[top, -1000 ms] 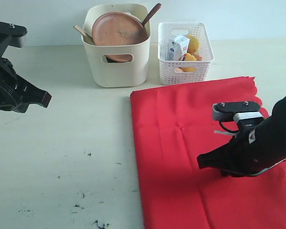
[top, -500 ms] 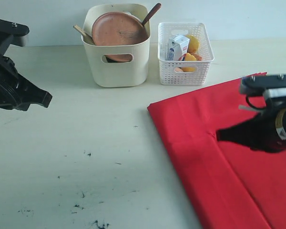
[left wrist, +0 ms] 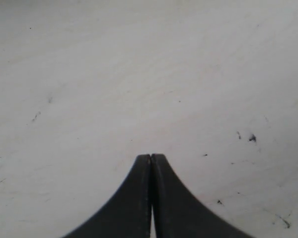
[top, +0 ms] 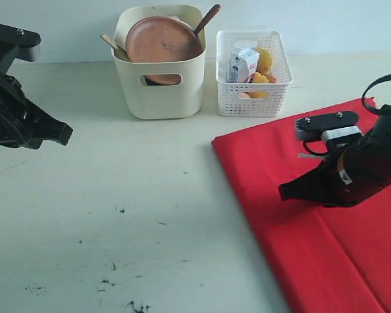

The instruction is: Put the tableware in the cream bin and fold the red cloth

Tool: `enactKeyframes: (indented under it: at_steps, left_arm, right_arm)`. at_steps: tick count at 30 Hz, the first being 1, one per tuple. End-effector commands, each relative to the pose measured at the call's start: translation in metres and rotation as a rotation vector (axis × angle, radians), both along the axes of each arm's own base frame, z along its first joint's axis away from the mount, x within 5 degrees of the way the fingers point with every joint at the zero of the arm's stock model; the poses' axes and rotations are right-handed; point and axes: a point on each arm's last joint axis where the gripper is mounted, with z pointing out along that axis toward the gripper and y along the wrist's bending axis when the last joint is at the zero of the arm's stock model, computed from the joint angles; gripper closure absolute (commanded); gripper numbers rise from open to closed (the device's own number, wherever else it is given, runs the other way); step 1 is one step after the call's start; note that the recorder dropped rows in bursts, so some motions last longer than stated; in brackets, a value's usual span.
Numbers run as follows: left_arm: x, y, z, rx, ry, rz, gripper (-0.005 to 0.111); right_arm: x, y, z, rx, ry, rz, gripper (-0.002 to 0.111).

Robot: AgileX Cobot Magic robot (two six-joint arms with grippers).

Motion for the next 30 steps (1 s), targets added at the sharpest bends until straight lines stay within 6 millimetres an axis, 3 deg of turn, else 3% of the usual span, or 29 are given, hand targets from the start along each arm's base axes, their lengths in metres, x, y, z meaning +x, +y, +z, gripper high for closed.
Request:
enactKeyframes:
  at_steps: [1, 5, 9, 13, 17, 20, 24, 26, 30]
  left_arm:
    - [-0.001, 0.003, 0.001, 0.006, -0.006, -0.001, 0.107]
    - [-0.001, 0.003, 0.001, 0.007, -0.004, 0.000, 0.107]
    - [-0.001, 0.003, 0.001, 0.007, -0.004, 0.000, 0.107]
    - [-0.001, 0.003, 0.001, 0.009, -0.004, -0.004, 0.107]
    - [-0.001, 0.003, 0.001, 0.005, 0.001, -0.001, 0.107]
    - [-0.002, 0.003, 0.001, 0.004, 0.008, 0.001, 0.107]
    - [-0.003, 0.003, 0.000, 0.009, 0.020, 0.004, 0.107]
    - [-0.003, 0.003, 0.000, 0.009, 0.020, 0.004, 0.107]
    - [-0.003, 0.003, 0.000, 0.010, 0.022, 0.004, 0.107]
  right_arm:
    - [-0.003, -0.058, -0.006, -0.193, 0.115, -0.145, 0.108]
    - [0.029, -0.075, 0.005, -0.139, 0.016, -0.128, 0.108]
    - [0.059, -0.091, 0.020, -0.250, 0.051, -0.222, 0.108]
    - [0.046, -0.089, 0.082, -0.149, -0.102, -0.313, 0.108]
    - [0.013, -0.089, 0.103, -0.094, -0.104, -0.360, 0.108]
    - [-0.013, -0.087, 0.087, -0.048, -0.054, -0.384, 0.108]
    - [-0.041, -0.082, 0.043, 0.018, 0.018, -0.380, 0.108]
    - [-0.044, -0.080, 0.030, 0.057, 0.009, -0.380, 0.108]
    - [-0.030, -0.075, 0.006, 0.088, 0.024, -0.349, 0.108]
